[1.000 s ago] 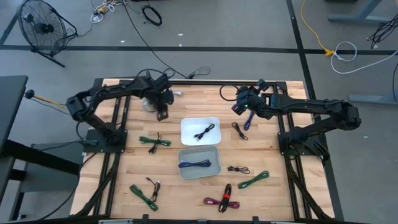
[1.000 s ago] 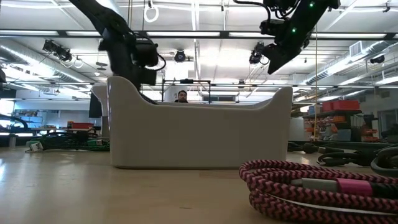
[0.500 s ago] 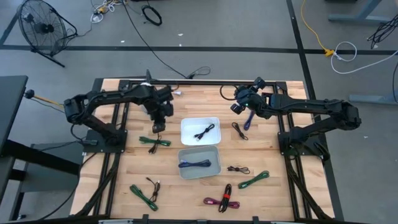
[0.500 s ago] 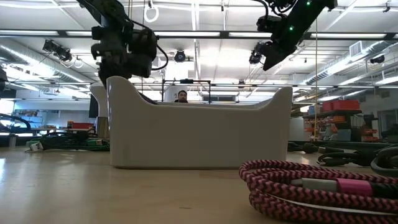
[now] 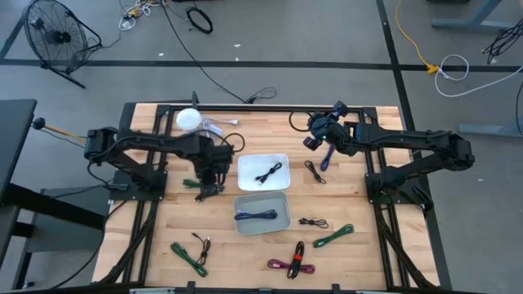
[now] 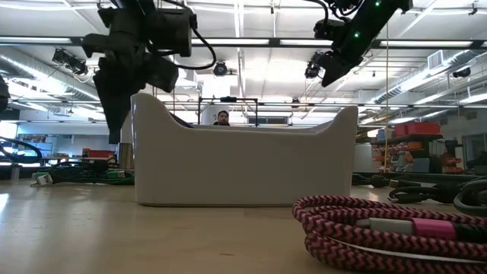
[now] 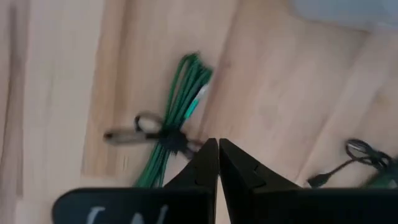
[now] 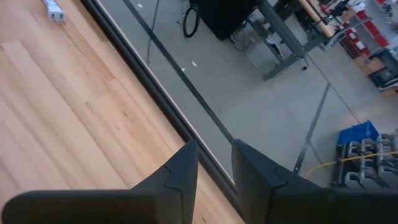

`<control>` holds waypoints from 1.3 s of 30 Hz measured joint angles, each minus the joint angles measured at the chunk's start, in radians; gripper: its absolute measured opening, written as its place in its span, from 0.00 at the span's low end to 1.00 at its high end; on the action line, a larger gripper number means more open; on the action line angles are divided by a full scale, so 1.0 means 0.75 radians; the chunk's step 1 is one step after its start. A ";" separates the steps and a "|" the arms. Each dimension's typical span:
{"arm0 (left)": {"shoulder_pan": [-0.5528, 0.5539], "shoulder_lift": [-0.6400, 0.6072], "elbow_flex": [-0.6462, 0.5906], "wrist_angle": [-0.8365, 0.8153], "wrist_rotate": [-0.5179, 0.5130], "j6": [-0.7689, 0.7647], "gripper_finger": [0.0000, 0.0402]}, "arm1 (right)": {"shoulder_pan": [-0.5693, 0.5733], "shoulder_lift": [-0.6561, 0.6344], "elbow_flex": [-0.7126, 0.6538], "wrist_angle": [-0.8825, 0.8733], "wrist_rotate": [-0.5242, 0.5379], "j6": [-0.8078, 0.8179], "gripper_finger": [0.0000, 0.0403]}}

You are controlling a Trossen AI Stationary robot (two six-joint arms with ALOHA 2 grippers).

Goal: Pick & Place USB Port
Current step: Put the black charger cable into the white container

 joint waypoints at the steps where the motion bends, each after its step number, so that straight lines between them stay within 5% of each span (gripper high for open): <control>1: -0.016 0.000 0.000 -0.021 -0.019 -0.055 0.04 | 0.000 0.000 0.000 0.001 -0.008 -0.002 0.25; 14: -0.196 0.028 -0.001 -0.050 -0.187 -0.739 0.05 | 0.000 0.000 0.000 0.085 -0.010 -0.147 0.25; 26: -0.307 0.220 -0.001 -0.046 -0.288 -1.019 0.25 | 0.000 0.000 0.000 0.090 -0.165 -0.173 0.25; 39: -0.312 0.233 -0.001 -0.003 -0.426 -1.134 0.39 | 0.001 0.000 0.001 0.130 -0.254 -0.210 0.25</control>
